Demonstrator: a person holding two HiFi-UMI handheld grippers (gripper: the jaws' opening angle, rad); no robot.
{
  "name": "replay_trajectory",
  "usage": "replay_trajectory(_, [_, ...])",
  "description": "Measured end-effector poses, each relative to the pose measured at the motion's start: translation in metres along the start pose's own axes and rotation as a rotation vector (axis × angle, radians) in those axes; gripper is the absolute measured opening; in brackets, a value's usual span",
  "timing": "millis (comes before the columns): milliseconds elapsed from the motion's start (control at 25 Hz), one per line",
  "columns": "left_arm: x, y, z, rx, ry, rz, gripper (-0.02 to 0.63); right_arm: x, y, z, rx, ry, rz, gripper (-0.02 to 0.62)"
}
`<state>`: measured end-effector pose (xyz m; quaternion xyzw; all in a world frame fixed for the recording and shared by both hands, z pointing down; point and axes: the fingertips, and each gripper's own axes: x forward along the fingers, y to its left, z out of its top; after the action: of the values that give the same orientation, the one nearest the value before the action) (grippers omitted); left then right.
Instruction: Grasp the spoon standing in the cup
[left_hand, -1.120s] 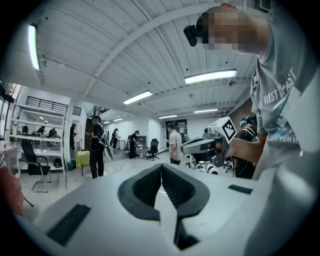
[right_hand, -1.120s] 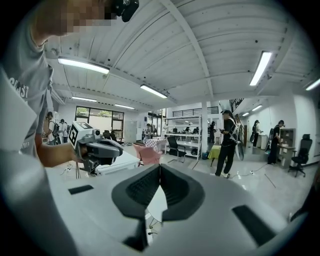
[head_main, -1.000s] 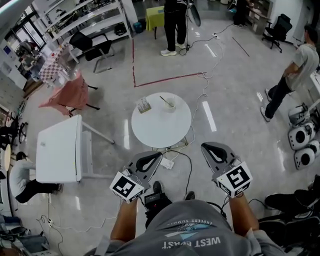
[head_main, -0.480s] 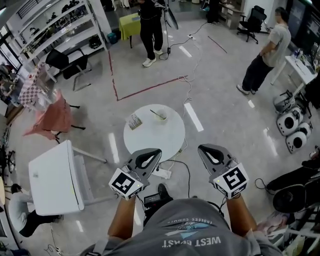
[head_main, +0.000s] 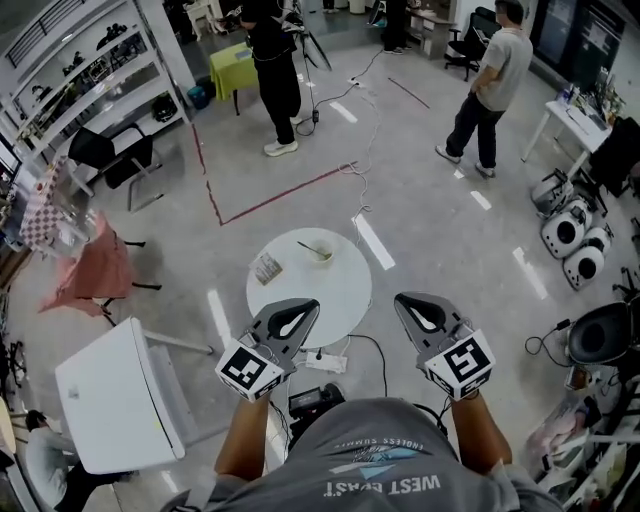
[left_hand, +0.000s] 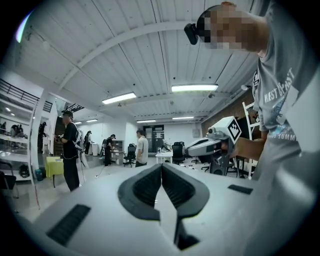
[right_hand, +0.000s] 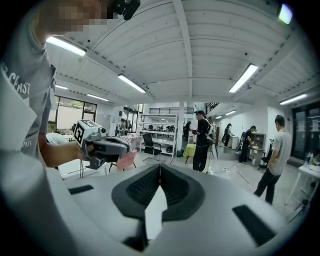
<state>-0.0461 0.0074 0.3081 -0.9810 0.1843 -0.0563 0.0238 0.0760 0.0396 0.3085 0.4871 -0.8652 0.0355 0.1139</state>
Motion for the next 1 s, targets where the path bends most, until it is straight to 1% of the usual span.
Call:
replay_trajectory(280, [0.002, 0.017, 0.003, -0.013, -0.031, -0.021, 0.008, 0.014, -0.008, 0.005, 0.000, 0.019, -0.039, 0.002])
replay_trajectory(480, [-0.001, 0.034, 0.000, -0.031, -0.045, -0.002, 0.008, 0.033, -0.007, 0.016, -0.019, 0.022, -0.020, 0.002])
replay_trajectory(640, [-0.002, 0.043, -0.007, -0.054, -0.043, 0.030, 0.008, 0.050, -0.010, 0.013, -0.025, 0.037, 0.020, 0.002])
replay_trajectory(800, [-0.003, 0.057, -0.018, -0.058, -0.008, 0.076, 0.008, 0.072, -0.019, 0.008, -0.009, 0.029, 0.068, 0.003])
replay_trajectory(1000, [-0.001, 0.076, -0.021, -0.060, 0.034, 0.192, 0.008, 0.096, -0.036, 0.005, -0.004, 0.013, 0.166, 0.002])
